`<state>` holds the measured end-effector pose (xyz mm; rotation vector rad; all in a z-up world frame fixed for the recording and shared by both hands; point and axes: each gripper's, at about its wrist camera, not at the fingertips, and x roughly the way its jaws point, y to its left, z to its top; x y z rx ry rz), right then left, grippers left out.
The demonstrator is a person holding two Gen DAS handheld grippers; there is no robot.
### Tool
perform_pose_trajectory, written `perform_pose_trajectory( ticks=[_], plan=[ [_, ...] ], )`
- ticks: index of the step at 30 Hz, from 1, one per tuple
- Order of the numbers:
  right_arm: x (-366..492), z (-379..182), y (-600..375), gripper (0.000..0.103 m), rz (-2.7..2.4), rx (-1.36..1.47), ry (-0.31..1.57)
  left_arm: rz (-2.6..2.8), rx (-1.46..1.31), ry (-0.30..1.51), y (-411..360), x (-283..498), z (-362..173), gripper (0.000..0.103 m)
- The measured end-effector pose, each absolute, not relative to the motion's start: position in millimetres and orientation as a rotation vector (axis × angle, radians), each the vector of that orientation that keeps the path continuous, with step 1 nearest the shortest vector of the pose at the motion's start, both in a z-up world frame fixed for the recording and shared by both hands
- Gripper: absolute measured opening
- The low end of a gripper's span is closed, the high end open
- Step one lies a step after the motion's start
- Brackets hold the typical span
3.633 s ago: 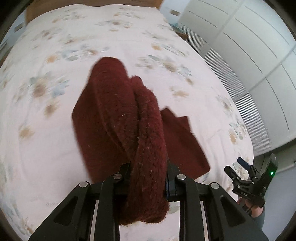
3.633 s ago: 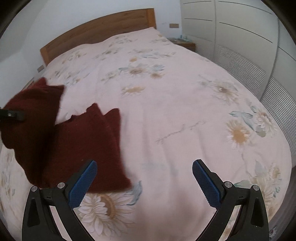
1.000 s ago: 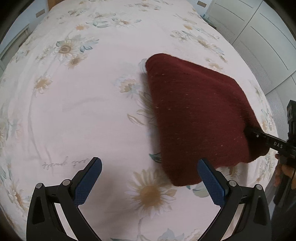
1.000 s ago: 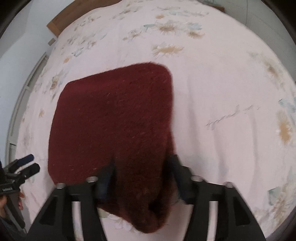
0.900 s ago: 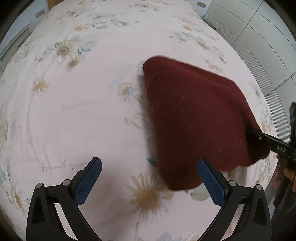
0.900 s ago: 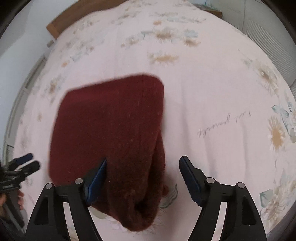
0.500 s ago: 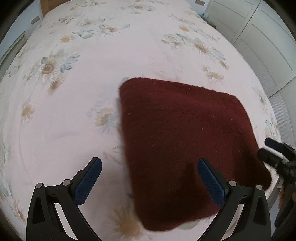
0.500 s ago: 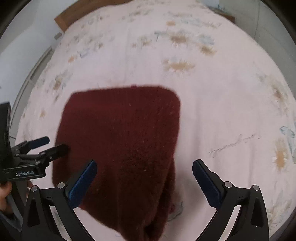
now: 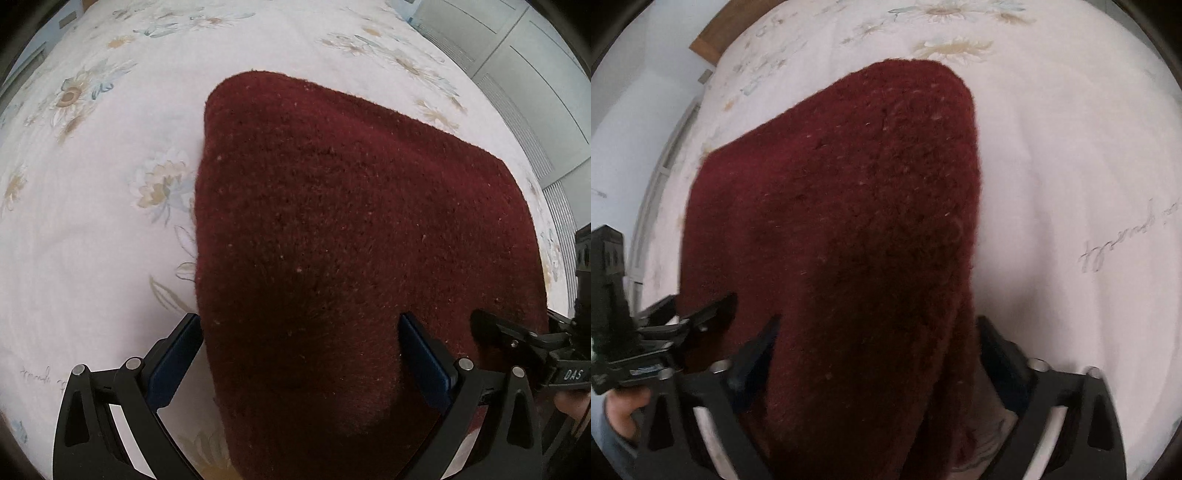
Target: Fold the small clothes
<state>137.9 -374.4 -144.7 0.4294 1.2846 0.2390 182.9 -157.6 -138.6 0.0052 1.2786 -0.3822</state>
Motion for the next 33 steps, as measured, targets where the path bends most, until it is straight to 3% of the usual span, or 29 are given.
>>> perform_pose_trajectory(
  ticks=[2, 6, 8, 11, 18, 24, 29, 33],
  plan=[
    [136.0, -141.3, -372.3, 0.070, 0.245, 0.444, 1.281, -0.417, -0.001, 1.272, -157.4, 181.8, -138.2, 0.090],
    [132.0, -130.3, -361.4, 0.052, 0.224, 0.404, 1.277, -0.444, 0.014, 1.260, -157.3, 178.8, -135.3, 0.076],
    [130.0, -121.5, -356.2, 0.048, 0.208, 0.382, 1.265, -0.463, 0.014, 1.246, -155.3, 177.0, -131.1, 0.060],
    [124.6, -92.1, -346.5, 0.045, 0.197, 0.355, 1.205, -0.500, 0.013, 1.210, -148.9, 173.8, -116.2, 0.047],
    [123.9, -32.1, -297.4, 0.044, 0.276, 0.303, 1.096, -0.553, -0.062, 1.117, -100.3, 171.4, -61.5, 0.043],
    [131.0, -34.2, -246.4, 0.044, 0.337, 0.301, 1.104, -0.525, -0.062, 1.065, -39.2, 170.0, -34.5, 0.044],
    [135.0, -77.7, -221.4, 0.045, 0.328, 0.296, 1.178, -0.482, -0.057, 1.106, 0.9, 167.4, -62.1, 0.044],
    [135.0, -103.0, -222.3, 0.055, 0.301, 0.277, 1.196, -0.450, -0.084, 1.170, 11.1, 164.1, -108.3, 0.046]
  ],
)
